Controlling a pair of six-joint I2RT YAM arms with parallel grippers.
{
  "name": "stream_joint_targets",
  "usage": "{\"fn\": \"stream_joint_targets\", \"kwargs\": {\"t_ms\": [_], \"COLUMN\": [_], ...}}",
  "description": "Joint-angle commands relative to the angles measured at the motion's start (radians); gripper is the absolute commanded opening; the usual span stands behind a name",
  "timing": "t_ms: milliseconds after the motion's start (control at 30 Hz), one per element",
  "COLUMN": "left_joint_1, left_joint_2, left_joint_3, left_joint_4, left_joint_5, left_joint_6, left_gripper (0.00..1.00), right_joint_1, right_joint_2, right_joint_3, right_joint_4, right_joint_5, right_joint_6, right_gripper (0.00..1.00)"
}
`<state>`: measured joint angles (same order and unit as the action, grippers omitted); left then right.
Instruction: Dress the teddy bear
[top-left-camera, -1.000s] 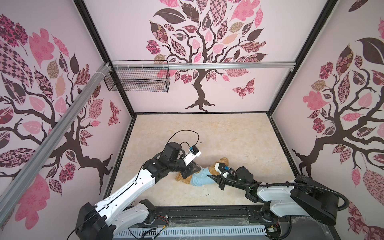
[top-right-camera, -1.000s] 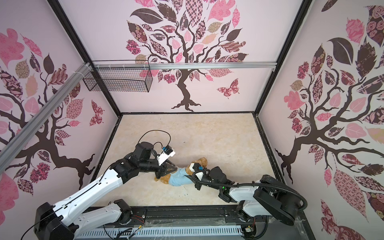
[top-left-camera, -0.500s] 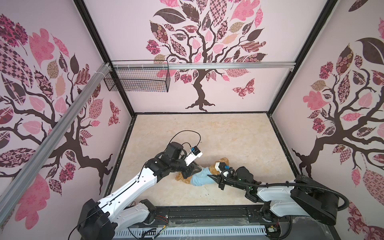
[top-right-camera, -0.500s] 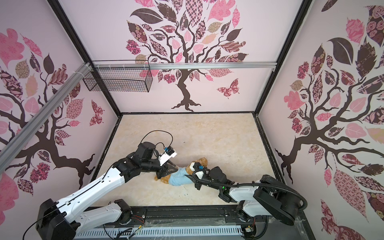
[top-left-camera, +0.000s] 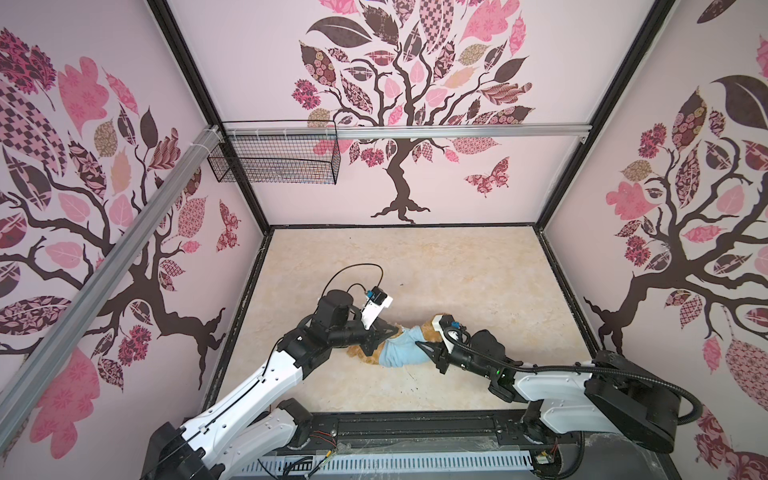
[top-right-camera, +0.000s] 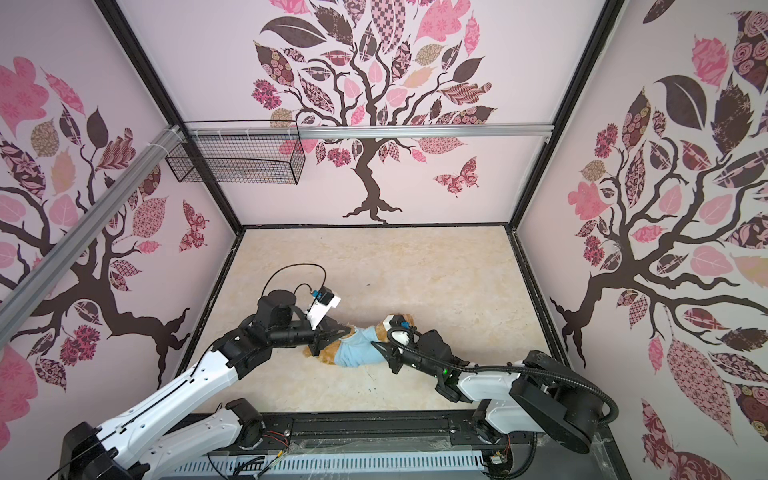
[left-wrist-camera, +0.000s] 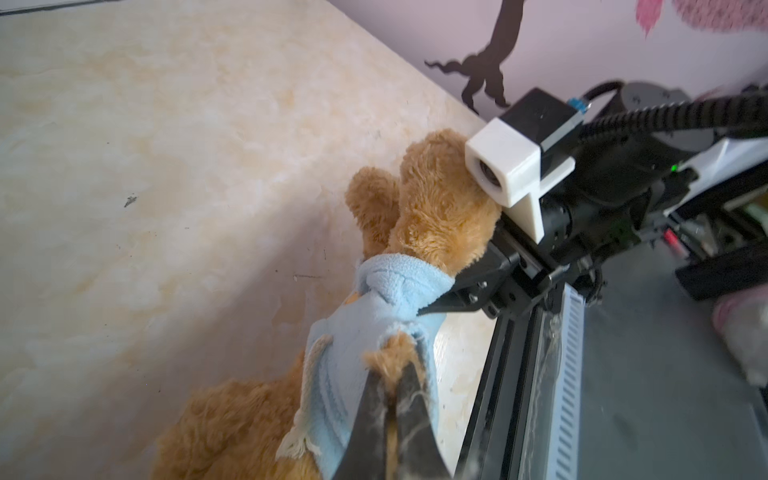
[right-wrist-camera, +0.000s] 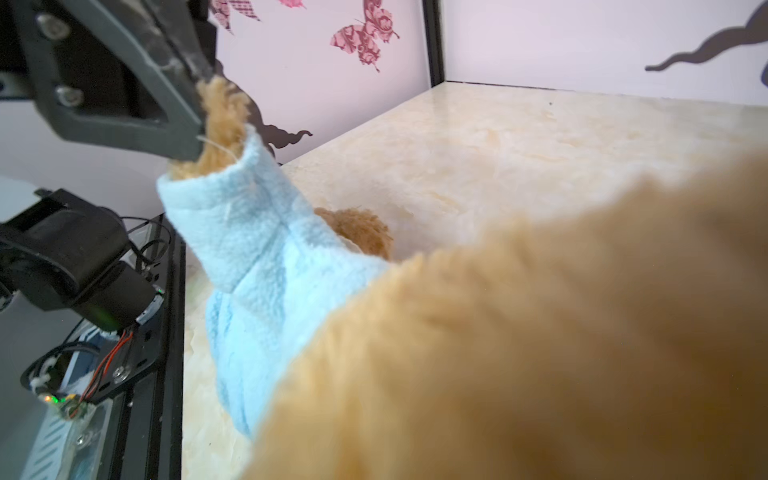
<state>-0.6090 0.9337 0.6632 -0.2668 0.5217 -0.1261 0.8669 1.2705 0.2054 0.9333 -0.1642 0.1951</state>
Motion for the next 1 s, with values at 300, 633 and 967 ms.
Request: {"fn": "stream_joint_targets", "kwargs": {"t_ms": [300, 633, 967], "left_joint_1": [0.054, 0.054, 0.037], "left_joint_2": [0.089, 0.115, 0.116], "left_joint_3": [0.027, 0.045, 0.052], "left_joint_4": [0.1, 0.085, 0.064], "left_joint_5": [-0.027, 0.019, 0.046], "left_joint_6": [-0.034, -0.045, -0.049], "left_gripper": [0.0, 0.0, 0.0], "right_joint_1": [-0.022, 0.092, 0.095], "right_joint_2": [-0.377, -0.419, 0.024], "right_joint_3": [0.123, 0.159, 0.269], "right_joint_4": [-0.765, -0.469, -0.117], "right_joint_5": [0.299, 0.142, 0.0], "right_joint_6": [-0.008, -0.287, -0.442], "right_gripper": [0.64, 0.7, 0.79]}}
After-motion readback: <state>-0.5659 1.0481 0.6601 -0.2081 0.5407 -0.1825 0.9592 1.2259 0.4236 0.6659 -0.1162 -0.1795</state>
